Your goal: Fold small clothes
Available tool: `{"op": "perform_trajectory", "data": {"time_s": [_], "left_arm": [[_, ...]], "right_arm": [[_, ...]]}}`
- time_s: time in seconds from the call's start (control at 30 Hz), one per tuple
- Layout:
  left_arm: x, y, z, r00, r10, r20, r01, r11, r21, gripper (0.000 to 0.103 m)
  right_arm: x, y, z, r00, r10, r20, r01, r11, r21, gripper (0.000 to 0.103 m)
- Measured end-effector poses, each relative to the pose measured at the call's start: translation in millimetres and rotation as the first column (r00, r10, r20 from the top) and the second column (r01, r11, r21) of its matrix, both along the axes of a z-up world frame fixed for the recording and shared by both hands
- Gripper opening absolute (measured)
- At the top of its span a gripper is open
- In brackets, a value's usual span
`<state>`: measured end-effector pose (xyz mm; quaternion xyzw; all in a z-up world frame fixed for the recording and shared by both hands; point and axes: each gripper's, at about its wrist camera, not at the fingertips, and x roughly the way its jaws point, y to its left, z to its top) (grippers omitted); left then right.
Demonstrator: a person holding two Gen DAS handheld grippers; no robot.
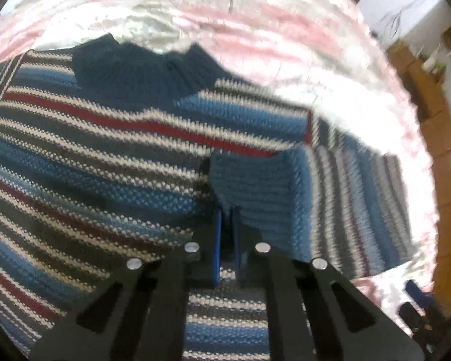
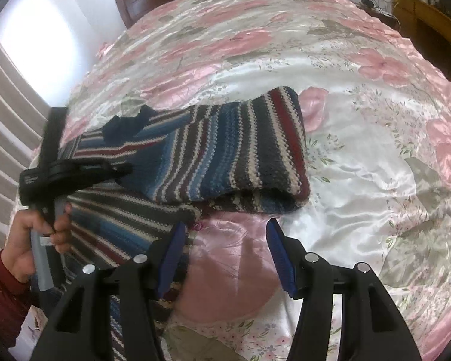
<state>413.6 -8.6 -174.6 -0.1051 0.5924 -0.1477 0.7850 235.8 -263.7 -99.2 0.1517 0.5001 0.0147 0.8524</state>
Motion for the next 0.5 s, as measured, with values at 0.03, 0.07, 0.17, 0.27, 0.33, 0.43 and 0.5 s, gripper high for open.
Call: {"op": "perform_trajectory", "data": {"time_s": [0.03,0.07,0.17,0.27,0.33,0.43,0.5], "left_arm": [[1,4,7,1.000,0.005,0.023,-0.005,1.000,-0.014,0.005],[2,10,15,0.999,0.013,0.052,-0.012,1.000,-0.023,0.005],[5,31,35,0.992,0.049,0.114,-0.044,0.998,-0.044,0.005],[12,59,57,0.982,0.073,0.174,-0.068,0.997,-0.031,0.005],[21,79,67,0.974,0.085,0.209,-0.088,0.996,0.004,0.005],[39,117,79,0.963,0.126,0.240,-0.141,0.989,0.047,0.005],[43,146,79,0.958,0.149,0.244,-0.171,0.983,0.073,0.005]], "right_arm": [[0,0,0,1.000,-0.004,0.001,0.004,1.000,0.001,0.057],[1,-1,1,1.000,-0.007,0.003,0.007,1.000,0.002,0.057],[3,-2,1,1.000,-0.015,0.007,0.014,1.000,0.025,0.057],[8,1,1,1.000,-0.011,0.007,0.010,0.999,0.049,0.057],[13,4,-1,1.000,-0.008,0.004,0.007,0.998,0.056,0.057],[24,10,-8,1.000,-0.003,-0.010,0.004,0.994,0.112,0.063],[32,13,-14,1.000,-0.005,-0.023,0.008,0.988,0.151,0.068]]}}
